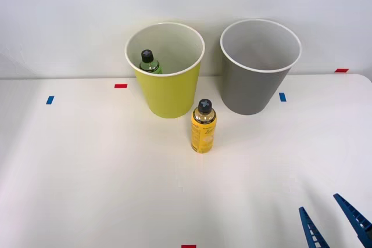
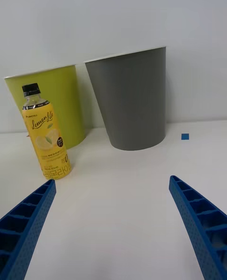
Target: Put cans in the gray bin, plastic bottles in the light green bin
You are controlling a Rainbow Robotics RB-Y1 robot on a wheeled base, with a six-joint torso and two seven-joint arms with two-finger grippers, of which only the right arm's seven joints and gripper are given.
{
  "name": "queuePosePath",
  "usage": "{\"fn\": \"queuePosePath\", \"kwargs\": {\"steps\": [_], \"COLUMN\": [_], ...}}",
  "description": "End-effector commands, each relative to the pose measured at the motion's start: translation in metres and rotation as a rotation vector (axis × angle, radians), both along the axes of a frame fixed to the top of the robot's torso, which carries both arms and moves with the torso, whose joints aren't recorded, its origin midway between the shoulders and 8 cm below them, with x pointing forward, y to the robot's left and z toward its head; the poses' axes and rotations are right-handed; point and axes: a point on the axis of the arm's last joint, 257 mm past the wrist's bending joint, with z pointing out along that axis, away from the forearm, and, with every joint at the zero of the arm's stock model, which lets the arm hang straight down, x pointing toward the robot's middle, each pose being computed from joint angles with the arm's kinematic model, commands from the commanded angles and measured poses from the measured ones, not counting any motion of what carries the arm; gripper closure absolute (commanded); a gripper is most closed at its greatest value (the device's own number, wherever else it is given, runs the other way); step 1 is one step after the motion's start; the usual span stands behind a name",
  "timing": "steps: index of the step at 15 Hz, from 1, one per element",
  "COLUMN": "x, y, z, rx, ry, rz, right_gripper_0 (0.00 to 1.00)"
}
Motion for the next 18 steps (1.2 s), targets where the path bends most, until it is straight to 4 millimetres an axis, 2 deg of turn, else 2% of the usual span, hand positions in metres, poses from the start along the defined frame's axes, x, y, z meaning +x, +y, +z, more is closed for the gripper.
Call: {"fn": "queuePosePath", "kwargs": {"steps": [1, 18], "x": [0.0000, 0.0000], "y": [0.0000, 0.0000], "z": [0.0000, 0.0000], "rx": [0.000, 0.000], "ry": [0.000, 0.000], "rz": [0.000, 0.000], "right_gripper_0": [0.18, 0.18]}}
